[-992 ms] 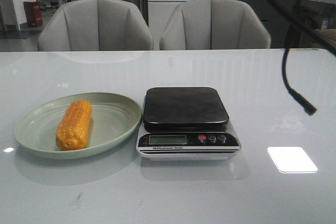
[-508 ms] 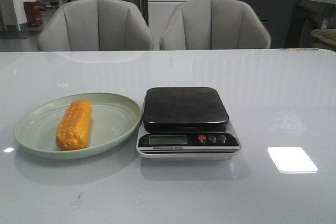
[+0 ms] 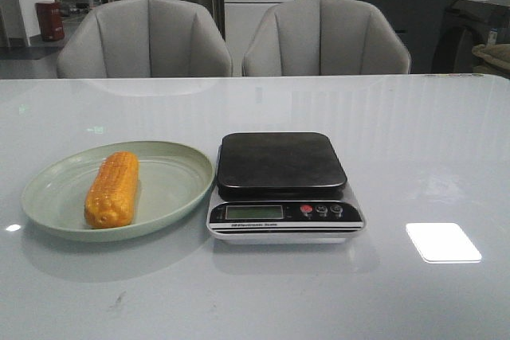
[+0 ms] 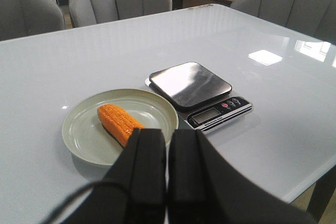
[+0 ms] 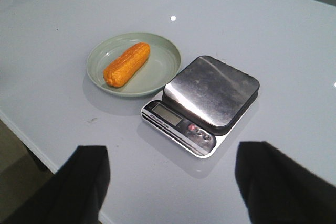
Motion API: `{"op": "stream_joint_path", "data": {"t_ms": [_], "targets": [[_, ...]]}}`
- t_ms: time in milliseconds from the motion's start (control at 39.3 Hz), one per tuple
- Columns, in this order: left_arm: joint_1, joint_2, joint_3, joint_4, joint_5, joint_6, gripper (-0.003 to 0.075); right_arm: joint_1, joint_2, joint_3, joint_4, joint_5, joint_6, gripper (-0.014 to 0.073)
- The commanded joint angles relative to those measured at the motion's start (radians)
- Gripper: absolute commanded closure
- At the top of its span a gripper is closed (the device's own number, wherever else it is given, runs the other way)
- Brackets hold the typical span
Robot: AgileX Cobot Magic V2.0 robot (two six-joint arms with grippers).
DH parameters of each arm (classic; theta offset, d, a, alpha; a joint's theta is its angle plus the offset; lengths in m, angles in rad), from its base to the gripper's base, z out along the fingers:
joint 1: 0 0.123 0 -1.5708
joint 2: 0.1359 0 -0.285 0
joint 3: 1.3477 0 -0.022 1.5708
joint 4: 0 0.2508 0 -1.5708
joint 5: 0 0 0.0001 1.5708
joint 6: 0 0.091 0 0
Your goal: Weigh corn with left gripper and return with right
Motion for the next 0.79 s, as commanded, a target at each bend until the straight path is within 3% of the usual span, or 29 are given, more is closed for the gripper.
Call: {"op": "stream_joint_path", "data": {"t_ms": [0, 229, 559, 636, 763], "targets": [[-0.006, -0.018, -0.022, -0.001, -0.078, -0.001, 0.0596, -0.006, -0.127, 0.067, -0.008, -0.137, -0.019, 0.0001], [-0.006, -0.018, -0.022, -0.001, -0.078, -0.001, 0.0596, -0.006, -0.392, 0.264, -0.008, -0.267, -0.019, 0.0001], [-0.006, -0.018, -0.022, -0.001, -0.078, -0.001, 0.0596, -0.006, -0.434, 0.414, -0.008, -0.484, -0.019, 0.0011], [-0.006, -0.018, -0.022, -0.001, -0.078, -0.001, 0.0596, -0.006, -0.434, 0.417, -0.008, -0.489, -0.019, 0.0092], [-0.006, -0.018, -0.022, -0.001, -0.078, -0.001, 0.0596, -0.006, -0.434, 0.417, -0.008, -0.468, -0.019, 0.0394]]}}
